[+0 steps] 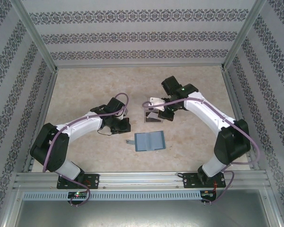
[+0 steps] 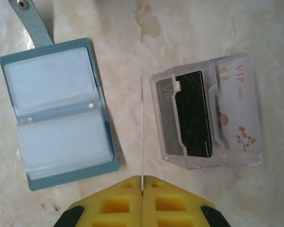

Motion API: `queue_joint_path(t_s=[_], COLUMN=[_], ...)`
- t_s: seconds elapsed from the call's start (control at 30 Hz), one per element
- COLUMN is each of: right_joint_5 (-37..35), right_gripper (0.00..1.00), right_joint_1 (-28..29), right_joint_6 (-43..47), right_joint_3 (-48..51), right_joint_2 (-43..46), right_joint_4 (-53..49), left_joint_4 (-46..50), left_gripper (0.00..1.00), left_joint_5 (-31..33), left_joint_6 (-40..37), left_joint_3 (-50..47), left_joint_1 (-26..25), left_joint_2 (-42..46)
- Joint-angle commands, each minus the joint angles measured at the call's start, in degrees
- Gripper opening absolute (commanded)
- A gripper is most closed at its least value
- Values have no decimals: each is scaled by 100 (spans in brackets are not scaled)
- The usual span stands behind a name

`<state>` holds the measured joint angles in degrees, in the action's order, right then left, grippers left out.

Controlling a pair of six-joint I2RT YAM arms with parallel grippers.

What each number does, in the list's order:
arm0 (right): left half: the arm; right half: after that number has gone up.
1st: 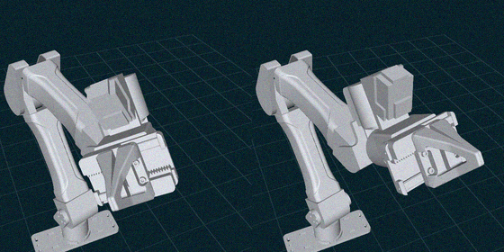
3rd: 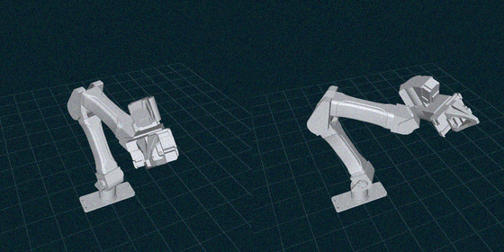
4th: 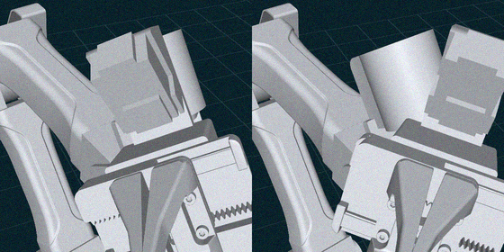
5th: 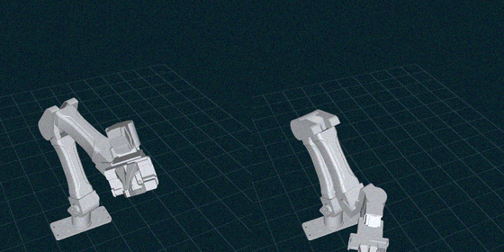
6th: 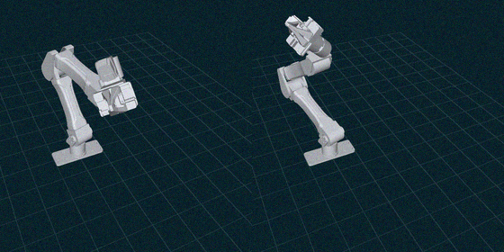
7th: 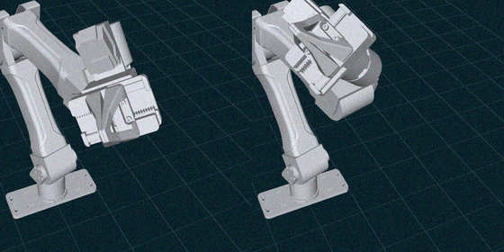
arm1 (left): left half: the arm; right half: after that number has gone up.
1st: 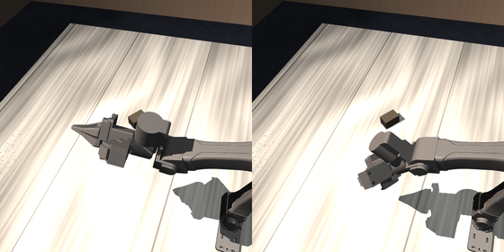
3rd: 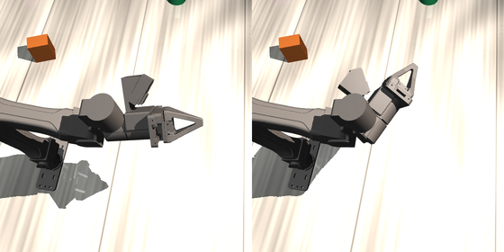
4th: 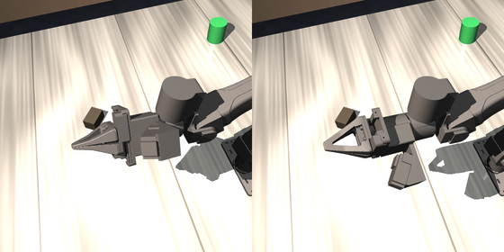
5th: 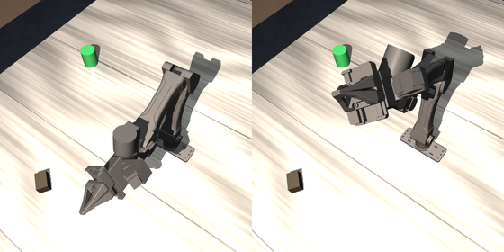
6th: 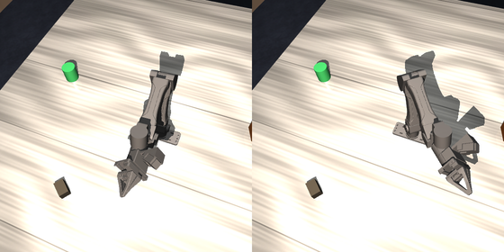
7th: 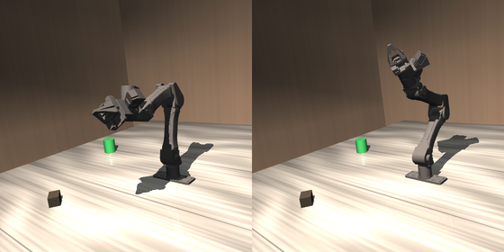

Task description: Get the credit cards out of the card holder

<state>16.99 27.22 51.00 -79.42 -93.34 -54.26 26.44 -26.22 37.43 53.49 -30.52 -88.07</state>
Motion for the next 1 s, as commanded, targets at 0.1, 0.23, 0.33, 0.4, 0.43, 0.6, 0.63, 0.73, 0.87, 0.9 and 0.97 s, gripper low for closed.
queue_joint_path(t_s=[0.1, 0.23, 0.33, 0.4, 0.43, 0.6, 0.63, 0.73, 0.87, 0.9, 0.97], right_joint_5=[-251, -509, -624, -672, -694, -855, -885, -908, -883, -854, -787], right_gripper=[0, 0, 0, 0, 0, 0, 0, 0, 0, 0, 0], right_joint_1=[-85, -123, -160, -179, -182, -182, -182, -182, -182, -170, -158], right_joint_6=[704, 839, 941, 1020, 1059, 1260, 1302, 1448, 1540, 1546, 1565], right_joint_3=[-975, -1505, -1797, -2010, -2096, -2499, -2561, -2804, -3196, -3281, -3401], right_joint_2=[-908, -1402, -1646, -1793, -1848, -2117, -2164, -2346, -2619, -2693, -2799], right_joint_4=[-939, -1137, -1164, -1208, -1226, -1288, -1293, -1355, -1523, -1573, -1657], left_joint_4=[-218, -226, -259, -283, -287, -253, -244, -235, -217, -220, -231], left_gripper=[7, 7, 7, 7, 7, 7, 7, 8, 9, 9, 9], left_joint_5=[140, 176, 163, 139, 128, 160, 164, 172, 209, 214, 229], left_joint_6=[150, 173, 197, 219, 220, 203, 203, 207, 225, 231, 254], left_joint_3=[-174, -247, -293, -309, -307, -309, -306, -318, -348, -370, -387], left_joint_1=[108, 112, 125, 120, 125, 131, 134, 131, 143, 143, 152], left_joint_2=[252, 331, 357, 366, 362, 396, 401, 408, 452, 463, 497])
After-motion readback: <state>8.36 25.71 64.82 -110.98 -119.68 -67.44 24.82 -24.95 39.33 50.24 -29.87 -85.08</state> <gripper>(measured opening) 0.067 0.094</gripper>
